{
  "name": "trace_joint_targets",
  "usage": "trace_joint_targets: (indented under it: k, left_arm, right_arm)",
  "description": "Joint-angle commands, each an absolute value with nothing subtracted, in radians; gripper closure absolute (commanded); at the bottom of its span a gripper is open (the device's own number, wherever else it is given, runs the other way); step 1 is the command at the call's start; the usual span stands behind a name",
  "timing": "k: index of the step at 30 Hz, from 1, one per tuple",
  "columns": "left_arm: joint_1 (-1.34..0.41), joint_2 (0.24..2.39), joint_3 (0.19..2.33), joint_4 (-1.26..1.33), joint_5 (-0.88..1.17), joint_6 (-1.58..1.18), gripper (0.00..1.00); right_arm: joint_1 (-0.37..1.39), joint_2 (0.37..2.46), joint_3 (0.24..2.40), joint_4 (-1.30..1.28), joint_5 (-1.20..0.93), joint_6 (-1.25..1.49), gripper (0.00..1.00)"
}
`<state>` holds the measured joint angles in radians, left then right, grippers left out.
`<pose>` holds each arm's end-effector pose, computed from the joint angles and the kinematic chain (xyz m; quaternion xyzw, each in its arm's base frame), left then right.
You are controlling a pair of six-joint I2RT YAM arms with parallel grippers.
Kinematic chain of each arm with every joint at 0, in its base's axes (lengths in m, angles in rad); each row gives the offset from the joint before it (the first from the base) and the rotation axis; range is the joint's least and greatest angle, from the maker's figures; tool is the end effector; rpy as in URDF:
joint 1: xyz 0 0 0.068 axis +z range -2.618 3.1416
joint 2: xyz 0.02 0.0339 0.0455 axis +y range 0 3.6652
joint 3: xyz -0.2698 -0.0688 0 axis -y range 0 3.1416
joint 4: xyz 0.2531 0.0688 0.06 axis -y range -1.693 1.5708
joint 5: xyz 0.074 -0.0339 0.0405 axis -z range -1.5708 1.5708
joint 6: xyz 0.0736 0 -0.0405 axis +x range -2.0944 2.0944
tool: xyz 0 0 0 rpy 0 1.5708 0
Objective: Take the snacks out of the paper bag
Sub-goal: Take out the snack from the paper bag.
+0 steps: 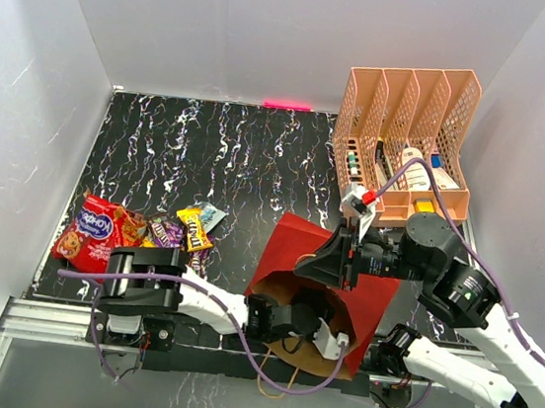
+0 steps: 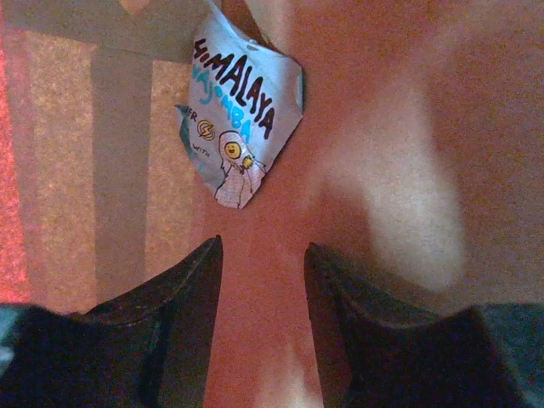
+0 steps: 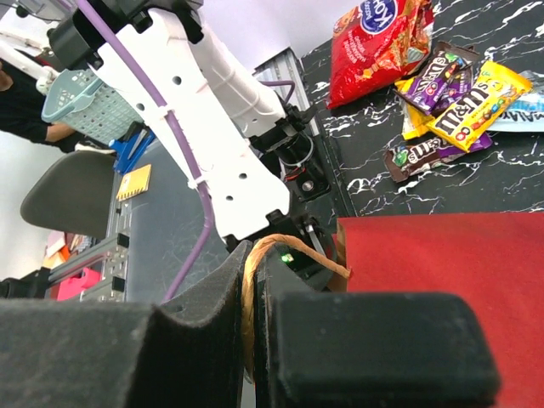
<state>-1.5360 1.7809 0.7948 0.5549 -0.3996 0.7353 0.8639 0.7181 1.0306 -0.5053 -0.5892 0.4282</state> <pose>0.0424 -0.3936 0.1402 0.7032 0.4450 -0.0522 0.5521 0.0805 0.1573 0.4000 -0.3399 0.6813 0.5452 0.3508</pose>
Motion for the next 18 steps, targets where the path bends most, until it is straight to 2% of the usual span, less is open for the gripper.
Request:
trace_joint_targets:
  k: [1, 14, 18]
  left_arm:
    - [-1.525, 1.81, 0.855, 0.607, -0.442, 0.823, 0.57]
    - [-1.493, 1.88, 0.906, 0.776, -0.373, 0.836, 0.55]
    - [-1.476, 1.902, 0.951, 0.744, -0.363, 0.829, 0.55]
  right_arm:
    - [0.864, 0.71, 1.033, -0.428, -0.627, 0.448, 0.93]
    - [0.864, 0.645, 1.041, -0.502, -0.496, 0.467, 0.93]
    - [0.864, 0.62, 1.024, -0.504, -0.405, 0.483, 0.93]
